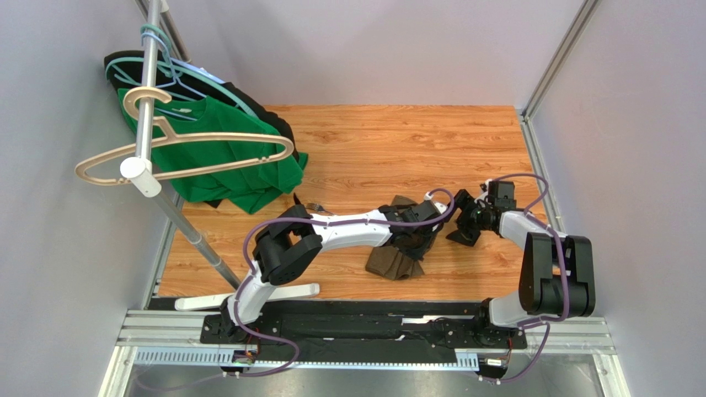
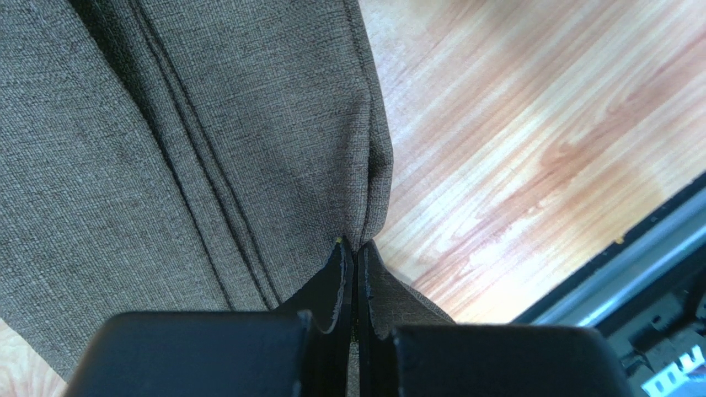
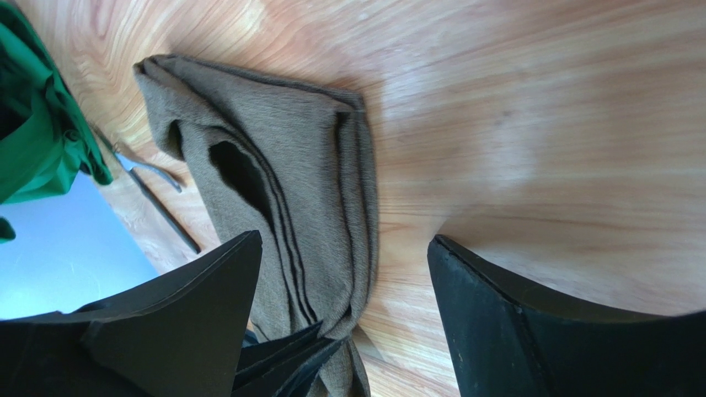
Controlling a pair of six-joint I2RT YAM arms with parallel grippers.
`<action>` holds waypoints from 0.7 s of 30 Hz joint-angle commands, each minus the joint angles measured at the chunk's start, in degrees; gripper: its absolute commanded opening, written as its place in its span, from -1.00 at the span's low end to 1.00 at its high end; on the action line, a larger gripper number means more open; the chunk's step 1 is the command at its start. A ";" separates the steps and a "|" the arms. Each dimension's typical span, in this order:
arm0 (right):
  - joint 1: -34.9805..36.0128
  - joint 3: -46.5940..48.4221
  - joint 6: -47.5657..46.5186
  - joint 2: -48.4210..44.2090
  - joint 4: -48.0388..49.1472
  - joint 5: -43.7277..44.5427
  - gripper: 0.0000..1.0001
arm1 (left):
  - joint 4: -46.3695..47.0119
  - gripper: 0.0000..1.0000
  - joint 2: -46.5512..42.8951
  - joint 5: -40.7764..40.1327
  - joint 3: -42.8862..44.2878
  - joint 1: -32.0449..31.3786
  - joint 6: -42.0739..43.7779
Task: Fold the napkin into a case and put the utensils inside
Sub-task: Pick up the 2/3-rectangle-folded napkin from the center of the board.
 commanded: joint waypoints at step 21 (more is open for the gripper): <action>4.46 -0.54 0.83 2.12 4.53 3.63 0.28 | 10.47 -1.00 -8.81 9.47 -5.12 1.93 -2.86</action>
